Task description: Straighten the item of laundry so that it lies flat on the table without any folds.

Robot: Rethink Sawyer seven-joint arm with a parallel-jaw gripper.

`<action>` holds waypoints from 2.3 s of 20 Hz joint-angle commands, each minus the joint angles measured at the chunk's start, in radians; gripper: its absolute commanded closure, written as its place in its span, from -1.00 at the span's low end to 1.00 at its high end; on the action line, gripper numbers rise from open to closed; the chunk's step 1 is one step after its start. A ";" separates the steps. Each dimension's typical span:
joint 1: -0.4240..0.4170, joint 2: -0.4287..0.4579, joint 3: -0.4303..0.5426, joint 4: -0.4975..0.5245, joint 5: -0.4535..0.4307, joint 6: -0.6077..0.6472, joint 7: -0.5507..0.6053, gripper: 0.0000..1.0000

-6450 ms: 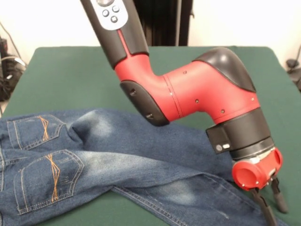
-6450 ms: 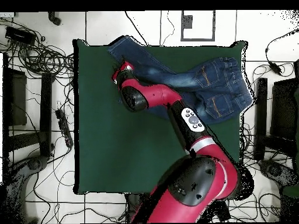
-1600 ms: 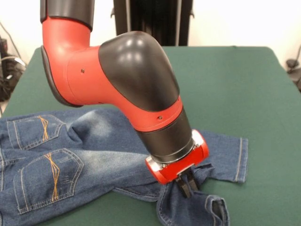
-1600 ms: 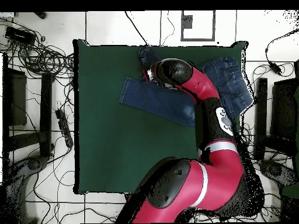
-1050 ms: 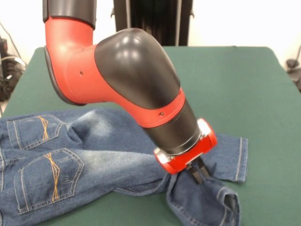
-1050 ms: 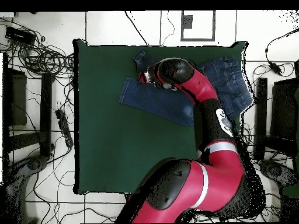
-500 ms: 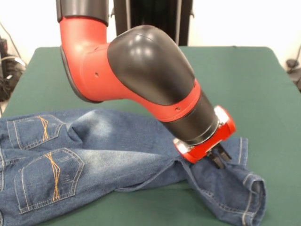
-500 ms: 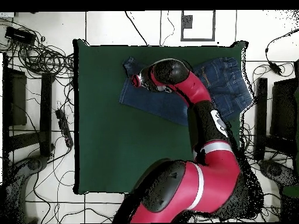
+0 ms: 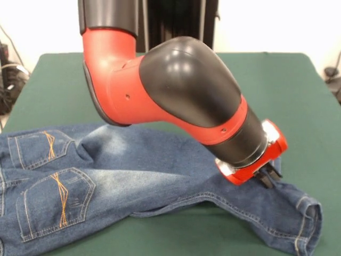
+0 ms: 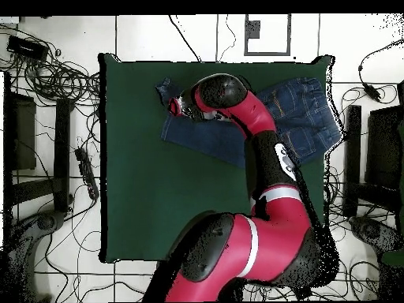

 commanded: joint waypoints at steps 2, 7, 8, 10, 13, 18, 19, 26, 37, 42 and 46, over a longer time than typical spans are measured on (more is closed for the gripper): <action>0.018 0.021 0.037 0.087 0.051 0.085 0.296 1.00; -0.010 -0.076 0.078 0.235 0.068 0.055 0.250 1.00; -0.013 -0.091 0.083 0.255 0.072 0.049 0.244 1.00; -0.015 -0.093 0.085 0.263 0.074 0.037 0.238 1.00; -0.019 -0.096 0.093 0.275 0.077 0.028 0.222 1.00; -0.048 -0.138 0.150 0.335 0.067 -0.072 0.113 1.00; -0.057 -0.148 0.171 0.350 0.064 -0.110 0.085 1.00; -0.058 -0.133 0.189 0.332 0.050 -0.093 0.111 1.00; -0.038 -0.165 0.176 0.378 0.095 0.028 0.236 1.00; -0.021 -0.167 0.167 0.369 0.112 0.041 0.273 1.00; -0.007 -0.173 0.151 0.381 0.131 0.080 0.325 1.00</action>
